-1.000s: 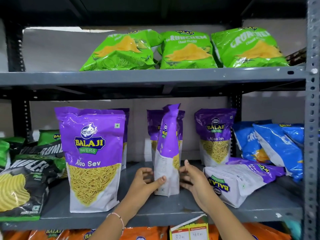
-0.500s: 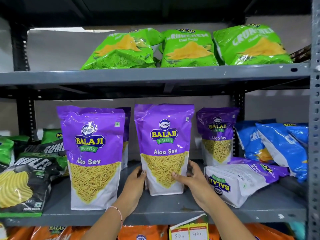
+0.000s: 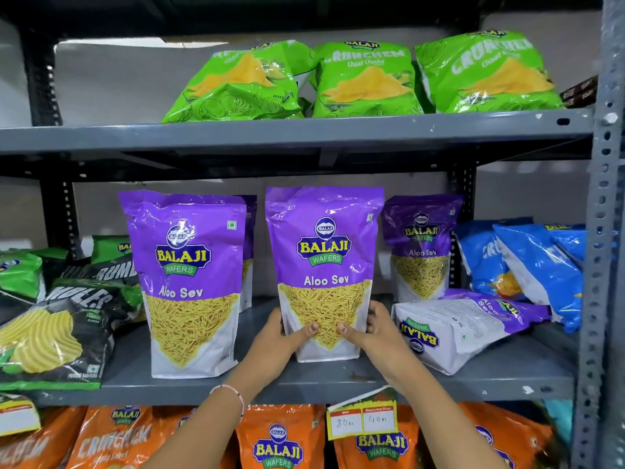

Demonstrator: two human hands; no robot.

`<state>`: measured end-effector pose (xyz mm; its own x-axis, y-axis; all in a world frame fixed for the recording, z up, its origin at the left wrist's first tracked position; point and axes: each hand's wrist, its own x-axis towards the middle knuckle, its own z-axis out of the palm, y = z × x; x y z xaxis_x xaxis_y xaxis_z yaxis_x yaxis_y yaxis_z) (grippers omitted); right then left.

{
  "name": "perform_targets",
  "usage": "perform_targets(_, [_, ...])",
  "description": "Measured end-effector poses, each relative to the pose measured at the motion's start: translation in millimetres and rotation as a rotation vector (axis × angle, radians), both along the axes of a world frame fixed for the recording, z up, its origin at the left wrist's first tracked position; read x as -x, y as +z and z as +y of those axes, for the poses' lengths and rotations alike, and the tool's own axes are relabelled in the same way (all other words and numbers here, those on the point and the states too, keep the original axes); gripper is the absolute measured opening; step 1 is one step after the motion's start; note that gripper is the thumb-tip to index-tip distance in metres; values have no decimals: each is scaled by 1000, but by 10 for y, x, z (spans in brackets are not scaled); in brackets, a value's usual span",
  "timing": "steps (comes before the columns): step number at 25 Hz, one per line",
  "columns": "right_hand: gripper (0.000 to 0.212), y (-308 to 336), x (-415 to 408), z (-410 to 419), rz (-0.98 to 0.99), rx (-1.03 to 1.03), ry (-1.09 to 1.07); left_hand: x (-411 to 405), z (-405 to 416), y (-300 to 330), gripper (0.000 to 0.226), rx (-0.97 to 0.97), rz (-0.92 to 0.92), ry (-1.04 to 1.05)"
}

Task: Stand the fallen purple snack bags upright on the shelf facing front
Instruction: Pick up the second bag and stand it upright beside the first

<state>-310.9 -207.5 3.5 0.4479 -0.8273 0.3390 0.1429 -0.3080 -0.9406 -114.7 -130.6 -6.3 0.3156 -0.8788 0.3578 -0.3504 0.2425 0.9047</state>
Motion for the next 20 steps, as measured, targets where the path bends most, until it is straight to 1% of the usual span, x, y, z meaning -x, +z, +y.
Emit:
perform_targets(5, [58,3,138,205,26,29,-50,1,113,23,98,-43,-28,-48])
perform_targets(8, [58,-4,179,301,26,44,-73,39,182,39,99,-46,-50,-83])
perform_targets(13, [57,-29,207,365,58,55,-105,104,286,76,108,-67,-27,-123])
perform_targets(15, [56,-29,209,380,53,51,-107,119,306,62,108,-88,-55,-96])
perform_targets(17, [55,-5,203,414,36,42,-86,106,311,50,103,-115,-65,-68])
perform_targets(18, [55,3,201,446,20,43,-69,127,343,70,98,-113,-65,-58])
perform_targets(20, [56,-35,234,587,4,77,-89,310,491,94,82,-45,-45,49])
